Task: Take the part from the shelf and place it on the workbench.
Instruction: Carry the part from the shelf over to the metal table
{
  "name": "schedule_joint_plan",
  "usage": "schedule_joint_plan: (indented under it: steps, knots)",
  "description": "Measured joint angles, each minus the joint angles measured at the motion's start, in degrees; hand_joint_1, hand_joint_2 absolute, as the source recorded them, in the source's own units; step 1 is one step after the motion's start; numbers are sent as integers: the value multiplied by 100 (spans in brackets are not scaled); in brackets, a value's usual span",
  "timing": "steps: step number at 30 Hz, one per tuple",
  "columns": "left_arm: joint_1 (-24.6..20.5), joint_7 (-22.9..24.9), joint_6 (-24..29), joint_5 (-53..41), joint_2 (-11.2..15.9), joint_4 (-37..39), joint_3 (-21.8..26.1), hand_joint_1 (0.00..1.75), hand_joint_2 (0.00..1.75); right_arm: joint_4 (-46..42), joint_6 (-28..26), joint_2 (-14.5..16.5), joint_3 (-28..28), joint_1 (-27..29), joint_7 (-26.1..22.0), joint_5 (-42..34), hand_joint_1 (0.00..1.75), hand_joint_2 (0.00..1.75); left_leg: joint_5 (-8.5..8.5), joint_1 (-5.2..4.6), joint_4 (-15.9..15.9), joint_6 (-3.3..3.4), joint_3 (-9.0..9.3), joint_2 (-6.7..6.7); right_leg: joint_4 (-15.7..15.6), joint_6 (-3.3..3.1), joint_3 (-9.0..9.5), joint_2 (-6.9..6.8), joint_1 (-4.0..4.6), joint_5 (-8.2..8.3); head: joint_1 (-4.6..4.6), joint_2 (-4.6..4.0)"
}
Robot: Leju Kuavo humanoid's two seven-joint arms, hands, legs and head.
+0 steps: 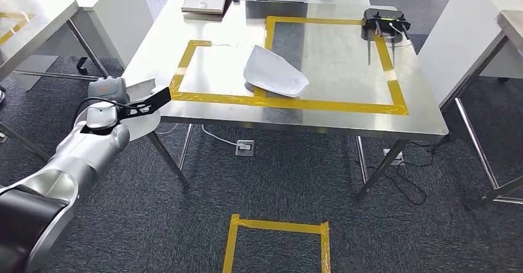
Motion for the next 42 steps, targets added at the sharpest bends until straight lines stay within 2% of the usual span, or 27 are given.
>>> schedule_joint_plan:
  steps: [1,2,3,4,5,6,9,11,12,14,15,16,17,19,21,23,26,27,29,30,31,32,34,36,37,40,42]
  knots:
    - [-20,13,-34,-72,-2,17,-54,175,175,0,4,1,0,11,0,13,0,175,82,32,32,-40,-59,7,24,25,13,6,-23,-31,0,0]
    - [-60,23,-64,-150,-3,29,-105,175,175,0,8,3,0,20,0,23,0,175,261,66,-147,-76,-11,17,61,58,25,11,-49,-69,-1,0]
    - [-130,29,-105,-248,-4,38,-163,175,175,0,11,6,0,24,-1,33,0,175,499,103,-503,-116,127,31,115,102,33,13,-74,-121,-2,0]
    - [-228,30,-153,-351,-6,49,-226,175,175,0,11,7,0,24,-1,38,0,175,656,120,-844,-154,288,40,175,153,27,12,-84,-177,-3,0]
    - [-340,29,-206,-444,-12,59,-293,175,175,0,11,8,0,21,-1,40,0,175,747,131,-1113,-139,413,43,235,201,10,10,-87,-225,-3,0]
    - [-447,28,-260,-530,-20,69,-360,175,175,0,11,8,0,19,-2,42,0,175,764,128,-1264,-104,483,43,276,245,-7,7,-80,-256,2,0]
    - [-664,26,-390,-676,-57,88,-512,175,175,0,10,10,0,29,-8,44,0,175,698,102,-1283,87,481,31,287,327,-23,2,-76,-284,21,0]
    - [-792,28,-424,-749,-90,97,-593,175,175,0,5,13,0,32,-19,43,0,175,682,111,-1296,182,505,32,483,373,-114,0,-86,-407,29,0]
    - [-853,30,-435,-783,-113,100,-628,175,175,0,3,14,0,31,-24,43,0,175,671,113,-1303,218,521,33,751,392,-252,0,-88,-528,34,0]
    - [-933,34,-473,-835,-153,112,-695,175,175,0,-3,14,0,40,-28,40,0,175,644,91,-1303,268,542,30,1491,404,-659,1,-85,-781,43,0]
    - [-947,35,-498,-858,-179,119,-727,175,175,0,-7,14,-1,49,-32,39,0,175,630,75,-1303,283,556,26,1772,400,-840,1,-81,-825,43,0]
    - [-952,38,-517,-877,-205,125,-755,175,175,0,-11,13,-1,57,-38,38,0,175,615,62,-1303,293,575,19,1860,386,-935,2,-75,-763,44,0]
    - [-958,41,-530,-898,-228,129,-780,175,175,0,-16,13,-2,60,-46,38,0,175,600,53,-1302,295,599,11,1731,363,-925,2,-67,-604,43,0]
    - [-986,59,-545,-935,-271,133,-820,175,175,0,-26,13,-2,58,-67,38,0,175,563,46,-1303,280,652,3,997,291,-644,2,-40,-165,43,0]
    - [-1028,78,-550,-960,-294,139,-855,175,175,0,-32,10,-3,49,-81,41,0,175,535,32,-1309,235,676,-1,397,236,-369,2,-1,22,42,0]
    - [-1052,80,-551,-977,-303,147,-885,175,175,0,-33,9,-4,44,-88,50,0,175,530,25,-1341,165,686,-6,264,211,-296,7,27,-10,40,0]
    - [-1064,56,-495,-984,-316,142,-908,175,175,0,-26,10,-4,36,-95,83,0,175,452,30,-1245,67,659,3,175,145,-206,5,-15,3,36,0]
    - [-1074,40,-462,-983,-323,140,-910,175,175,0,-21,11,-4,26,-99,91,0,175,350,31,-1038,41,563,9,145,117,-166,3,-32,3,33,0]
    - [-1091,1,-416,-985,-343,146,-913,175,175,0,-8,18,-4,5,-105,102,0,175,63,35,-323,-3,187,16,135,73,-122,6,-34,-24,29,0]
    - [-1093,-15,-404,-989,-356,150,-916,175,175,0,-4,22,-4,0,-104,108,0,175,-24,36,3,-20,-8,17,141,66,-107,8,-34,-41,28,0]
    - [-1092,-33,-391,-994,-374,153,-917,175,175,0,2,27,-4,-1,-104,118,0,175,-17,38,176,-31,-135,18,149,66,-91,11,-36,-62,28,0]
    - [-1097,-60,-368,-998,-396,155,-918,175,175,0,8,33,-4,-1,-103,128,0,175,109,40,118,-35,-146,19,161,76,-72,13,-39,-86,28,0]
    - [-1128,-137,-267,-1002,-445,150,-919,175,175,0,19,47,-4,-9,-103,145,0,175,548,51,-544,-33,110,26,209,119,-31,15,-47,-158,28,0]
    - [-1187,-215,-157,-1002,-501,145,-919,175,175,0,22,55,-4,-30,-103,150,0,175,761,43,-1167,12,408,26,270,185,-29,17,-34,-231,31,0]
    - [-1209,-245,-123,-1003,-536,145,-920,175,175,0,22,55,-4,-37,-102,151,0,175,754,33,-1284,51,468,23,283,214,-37,17,-25,-249,36,0]
    - [-1240,-315,-72,-1002,-652,143,-922,175,175,0,22,58,-4,-46,-99,155,0,175,718,25,-1319,190,497,10,289,297,-37,13,-24,-275,48,0]
    - [-1267,-356,-32,-986,-727,139,-922,175,175,0,21,59,-4,-54,-101,156,0,175,707,45,-1346,267,532,9,575,360,-172,10,-33,-428,52,0]
